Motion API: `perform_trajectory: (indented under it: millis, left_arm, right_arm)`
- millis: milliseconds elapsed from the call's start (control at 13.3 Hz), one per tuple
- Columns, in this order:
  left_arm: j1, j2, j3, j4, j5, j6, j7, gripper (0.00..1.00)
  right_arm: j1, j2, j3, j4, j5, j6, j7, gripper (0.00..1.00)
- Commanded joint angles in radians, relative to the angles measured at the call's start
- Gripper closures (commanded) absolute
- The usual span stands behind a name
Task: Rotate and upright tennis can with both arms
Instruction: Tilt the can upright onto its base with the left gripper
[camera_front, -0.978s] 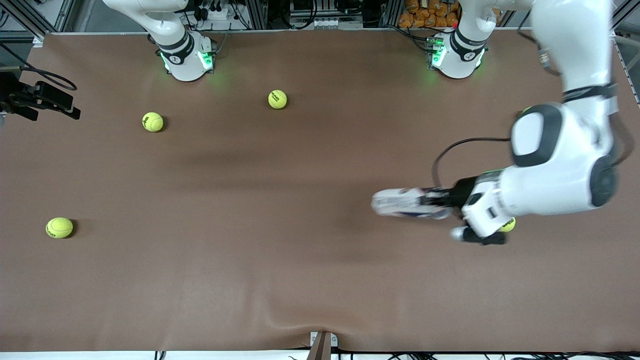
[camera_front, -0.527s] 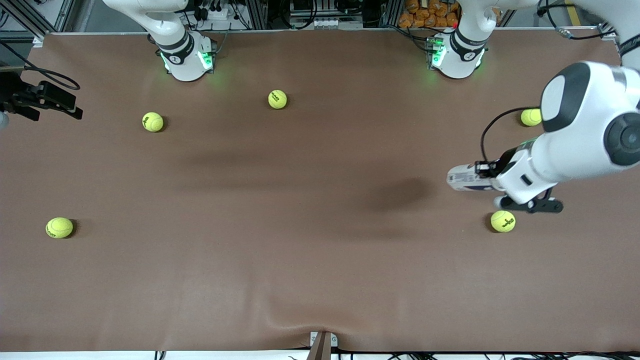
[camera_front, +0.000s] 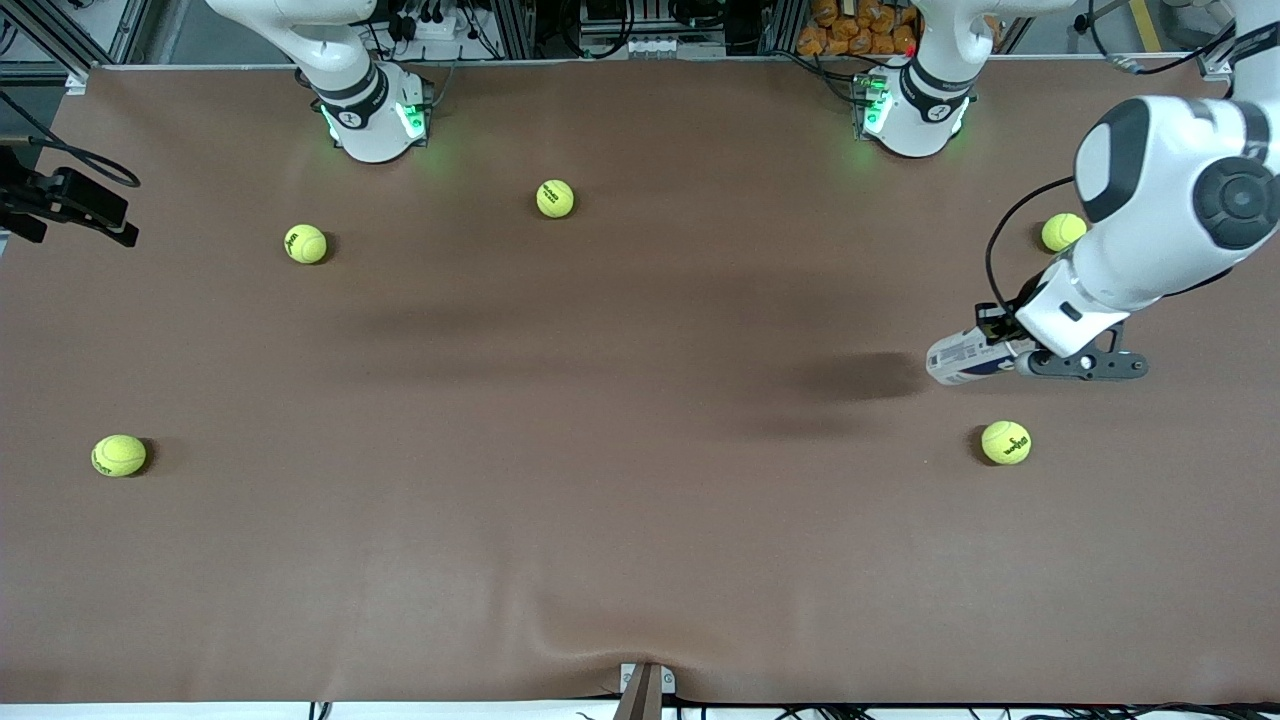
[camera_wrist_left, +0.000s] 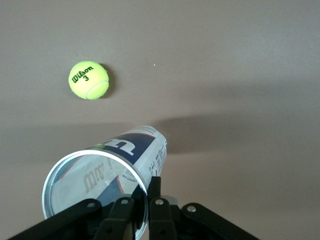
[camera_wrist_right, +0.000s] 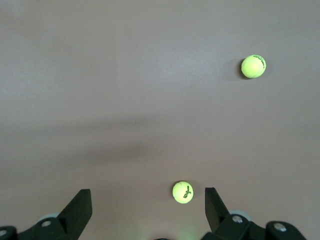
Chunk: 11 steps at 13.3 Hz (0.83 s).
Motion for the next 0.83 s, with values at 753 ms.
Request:
perform_trajectory:
  millis: [753]
  left_arm:
    - [0.003,0.041,-0.004,-0.125,0.072,0.243,0.000,1.00]
  right_arm:
    - [-0.016,-0.009,0.011,-0.016,-0.004,-0.004,0.037,0.00]
